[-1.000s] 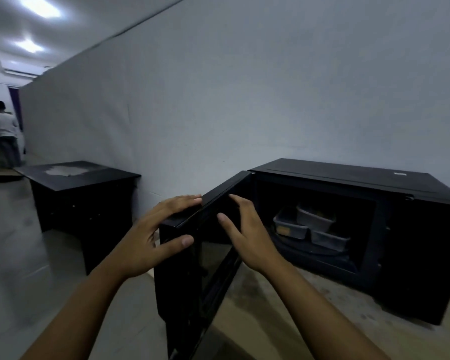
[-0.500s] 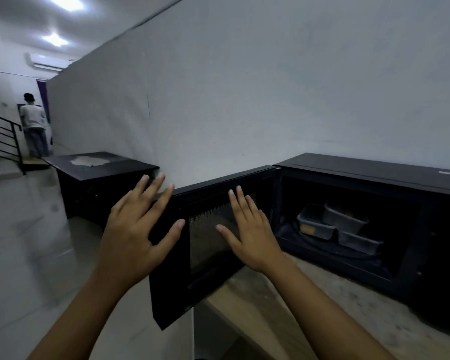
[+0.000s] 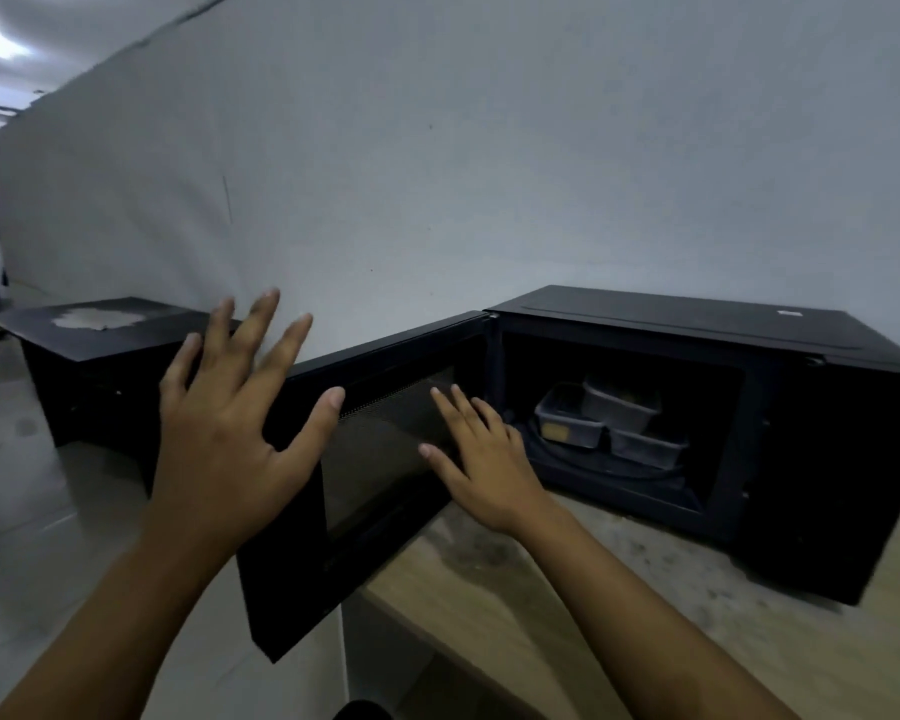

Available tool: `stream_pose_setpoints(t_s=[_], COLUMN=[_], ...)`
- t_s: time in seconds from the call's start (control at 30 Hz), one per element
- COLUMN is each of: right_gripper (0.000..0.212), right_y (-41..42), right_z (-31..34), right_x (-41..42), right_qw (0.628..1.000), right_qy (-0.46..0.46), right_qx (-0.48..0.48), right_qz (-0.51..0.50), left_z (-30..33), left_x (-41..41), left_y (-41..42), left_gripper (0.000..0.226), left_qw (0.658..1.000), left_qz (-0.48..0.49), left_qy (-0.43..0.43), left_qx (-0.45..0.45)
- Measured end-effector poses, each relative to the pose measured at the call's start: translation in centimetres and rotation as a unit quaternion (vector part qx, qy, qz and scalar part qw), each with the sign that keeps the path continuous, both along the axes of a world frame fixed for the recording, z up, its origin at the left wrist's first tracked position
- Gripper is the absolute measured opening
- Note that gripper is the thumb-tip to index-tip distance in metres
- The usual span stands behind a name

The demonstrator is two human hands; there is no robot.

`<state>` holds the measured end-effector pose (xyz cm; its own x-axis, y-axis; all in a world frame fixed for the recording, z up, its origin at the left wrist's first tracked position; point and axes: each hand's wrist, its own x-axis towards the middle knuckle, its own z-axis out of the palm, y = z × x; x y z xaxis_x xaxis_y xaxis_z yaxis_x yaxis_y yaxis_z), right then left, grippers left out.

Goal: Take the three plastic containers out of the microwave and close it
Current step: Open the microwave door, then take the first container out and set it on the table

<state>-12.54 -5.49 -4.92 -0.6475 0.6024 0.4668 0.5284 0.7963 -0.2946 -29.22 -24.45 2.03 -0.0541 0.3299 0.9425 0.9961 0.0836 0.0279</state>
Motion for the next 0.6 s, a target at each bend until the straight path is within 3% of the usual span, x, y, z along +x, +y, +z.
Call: stream_pose_setpoints(t_s=[0.23,0.53,0.6], right_gripper=[0.063,0.075,0.069], right_y=[1.9,6.3,7.6], right_z=[-3.1,-5.5,-5.5], right_x=[4.5,10.6,11.8], right_qw=[0.997,0.974,0.967], right_qy=[0.0,-0.027,-0.025], right_qx=[-0.003,0.005,0.004], right_qz=[-0.083,-0.224,-0.253], left_z=[-1.0,-9.9,-11.6], left_x=[5.9,9.6,9.9], left_y=[4.1,15.6,18.3], left_gripper=[0.052,0.062,0.064], left_qw=[0.985,0.929,0.917], left_qz=[-0.172,-0.293,-0.298], left_qy=[-0.005,-0.105,-0.123], left_qx=[-0.016,-0.2,-0.234])
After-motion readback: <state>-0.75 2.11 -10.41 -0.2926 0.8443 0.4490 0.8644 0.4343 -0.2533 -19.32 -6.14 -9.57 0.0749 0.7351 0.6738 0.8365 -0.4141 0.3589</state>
